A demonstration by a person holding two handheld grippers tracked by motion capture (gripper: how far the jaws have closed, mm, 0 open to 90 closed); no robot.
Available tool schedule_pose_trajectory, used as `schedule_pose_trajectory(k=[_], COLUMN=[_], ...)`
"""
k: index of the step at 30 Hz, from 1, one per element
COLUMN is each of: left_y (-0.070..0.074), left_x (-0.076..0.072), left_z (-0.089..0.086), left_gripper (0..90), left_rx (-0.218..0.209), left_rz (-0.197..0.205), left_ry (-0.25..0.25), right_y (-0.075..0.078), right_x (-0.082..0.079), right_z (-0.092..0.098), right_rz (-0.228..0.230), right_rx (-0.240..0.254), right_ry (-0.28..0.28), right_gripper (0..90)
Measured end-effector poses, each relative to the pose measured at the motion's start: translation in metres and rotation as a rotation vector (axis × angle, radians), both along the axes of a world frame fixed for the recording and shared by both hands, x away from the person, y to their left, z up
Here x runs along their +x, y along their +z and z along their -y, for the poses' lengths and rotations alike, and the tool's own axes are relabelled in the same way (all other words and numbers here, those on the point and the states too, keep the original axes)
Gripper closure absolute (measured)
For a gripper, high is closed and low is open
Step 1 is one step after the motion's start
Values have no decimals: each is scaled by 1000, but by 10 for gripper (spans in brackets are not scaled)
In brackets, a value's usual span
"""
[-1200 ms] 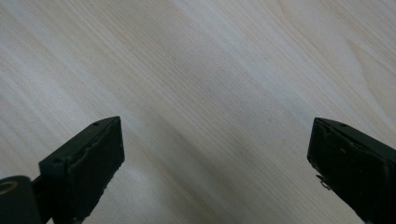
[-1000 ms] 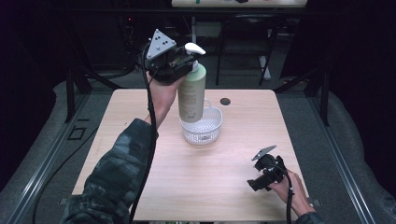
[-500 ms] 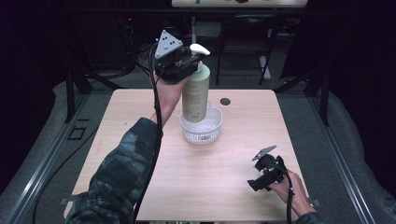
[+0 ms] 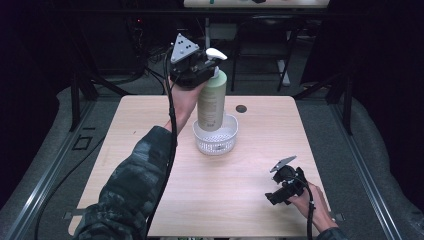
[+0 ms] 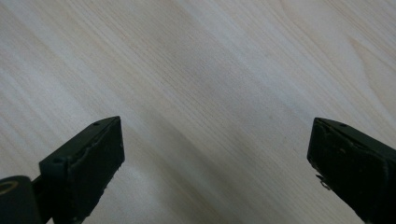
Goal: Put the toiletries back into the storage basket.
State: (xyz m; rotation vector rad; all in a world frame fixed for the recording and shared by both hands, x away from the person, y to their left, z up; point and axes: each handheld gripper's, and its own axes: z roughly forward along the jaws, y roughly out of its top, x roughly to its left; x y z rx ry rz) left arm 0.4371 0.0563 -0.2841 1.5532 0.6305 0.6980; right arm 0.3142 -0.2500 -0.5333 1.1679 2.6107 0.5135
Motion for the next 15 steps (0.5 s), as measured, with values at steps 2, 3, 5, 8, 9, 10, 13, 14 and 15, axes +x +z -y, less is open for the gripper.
schedule_pose_trajectory(k=[2, 3, 5, 8, 9, 10, 13, 14, 15], left_y=[-1, -1, -2, -4, -5, -5, -7, -8, -9], left_x=[1, 1, 2, 4, 4, 5, 6, 6, 7], left_z=[1, 1, 2, 3, 3, 3, 4, 4, 5], left_gripper=[669, 668, 668, 669, 669, 669, 668, 669, 668], left_rx=[1, 1, 1, 3, 3, 3, 3, 2, 4], left_rz=[0, -1, -2, -7, -8, -9, -13, -15, -14], left_ry=[3, 4, 6, 4, 4, 4, 6, 7, 6], right_y=[0, 0, 0, 0, 0, 0, 0, 0, 0], right_x=[0, 0, 0, 0, 0, 0, 0, 0, 0], right_z=[0, 0, 0, 0, 0, 0, 0, 0, 0], right_rz=[0, -1, -1, -1, -3, -3, -4, -4, -4], right_rx=[1, 0, 0, -7, -3, -3, -2, -3, -3], right_ry=[-3, -1, 1, 5, 4, 3, 0, 2, 3], right_gripper=[35, 35, 35, 35, 35, 35, 35, 35, 35])
